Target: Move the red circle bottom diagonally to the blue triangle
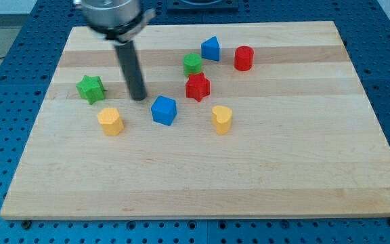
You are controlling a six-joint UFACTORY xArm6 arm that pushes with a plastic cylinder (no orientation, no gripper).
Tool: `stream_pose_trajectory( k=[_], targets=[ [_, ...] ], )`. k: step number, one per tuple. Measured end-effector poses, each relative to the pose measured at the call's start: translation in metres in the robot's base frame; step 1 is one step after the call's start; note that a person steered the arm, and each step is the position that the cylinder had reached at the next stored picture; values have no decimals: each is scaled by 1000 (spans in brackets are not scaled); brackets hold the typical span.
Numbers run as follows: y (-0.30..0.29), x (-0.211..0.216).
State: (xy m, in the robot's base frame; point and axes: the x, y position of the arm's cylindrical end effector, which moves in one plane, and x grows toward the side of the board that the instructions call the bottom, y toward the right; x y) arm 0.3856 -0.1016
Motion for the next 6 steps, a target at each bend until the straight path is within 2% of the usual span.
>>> stream_pose_trajectory(
  k=[1, 3, 4, 5, 6],
  targets=[
    [39, -48],
    [43, -115],
    [73, -145],
    [143, -164],
    [220, -155]
  ],
)
